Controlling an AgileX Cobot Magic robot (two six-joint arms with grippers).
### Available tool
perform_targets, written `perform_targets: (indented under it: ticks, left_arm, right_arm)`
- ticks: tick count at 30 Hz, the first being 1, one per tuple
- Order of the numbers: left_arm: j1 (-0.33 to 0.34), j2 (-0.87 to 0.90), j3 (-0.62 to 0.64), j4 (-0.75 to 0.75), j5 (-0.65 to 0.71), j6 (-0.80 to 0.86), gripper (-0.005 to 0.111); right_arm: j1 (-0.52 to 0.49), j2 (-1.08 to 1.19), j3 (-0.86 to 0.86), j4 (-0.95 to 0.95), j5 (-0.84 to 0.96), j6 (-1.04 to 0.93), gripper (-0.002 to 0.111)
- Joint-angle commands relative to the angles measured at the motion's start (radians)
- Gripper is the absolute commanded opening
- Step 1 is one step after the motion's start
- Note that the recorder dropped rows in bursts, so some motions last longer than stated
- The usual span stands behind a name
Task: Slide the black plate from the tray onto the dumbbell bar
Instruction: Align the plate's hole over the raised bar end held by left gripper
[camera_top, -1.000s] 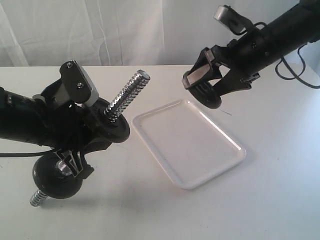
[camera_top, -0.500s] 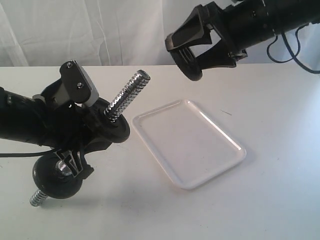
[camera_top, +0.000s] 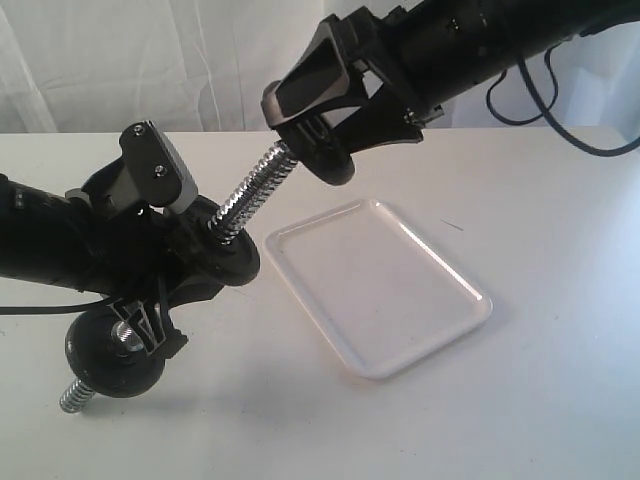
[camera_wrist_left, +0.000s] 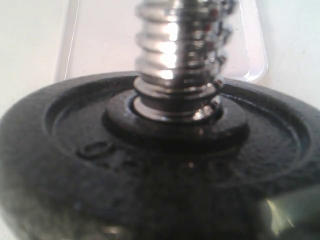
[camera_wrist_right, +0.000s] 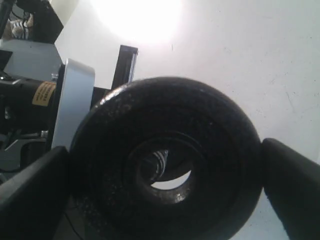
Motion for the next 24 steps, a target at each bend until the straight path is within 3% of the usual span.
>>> perform_targets:
  ticks: [1, 13, 24]
  left_arm:
    - [0.01, -0.018, 0.012, -0.006, 0.039, -0.058, 0.0]
    - [0.01, -0.018, 0.012, -0.006, 0.039, -0.058, 0.0]
    - [0.01, -0.018, 0.012, -0.006, 0.039, -0.058, 0.0]
  right_arm:
    - [0.017, -0.021, -0.014, 0.052, -0.001, 0.008, 0.0]
    - [0.018, -0.021, -0.014, 0.052, -0.001, 0.021, 0.0]
    - [0.08, 0.016, -0.014, 0.036, -0.001, 0.021, 0.0]
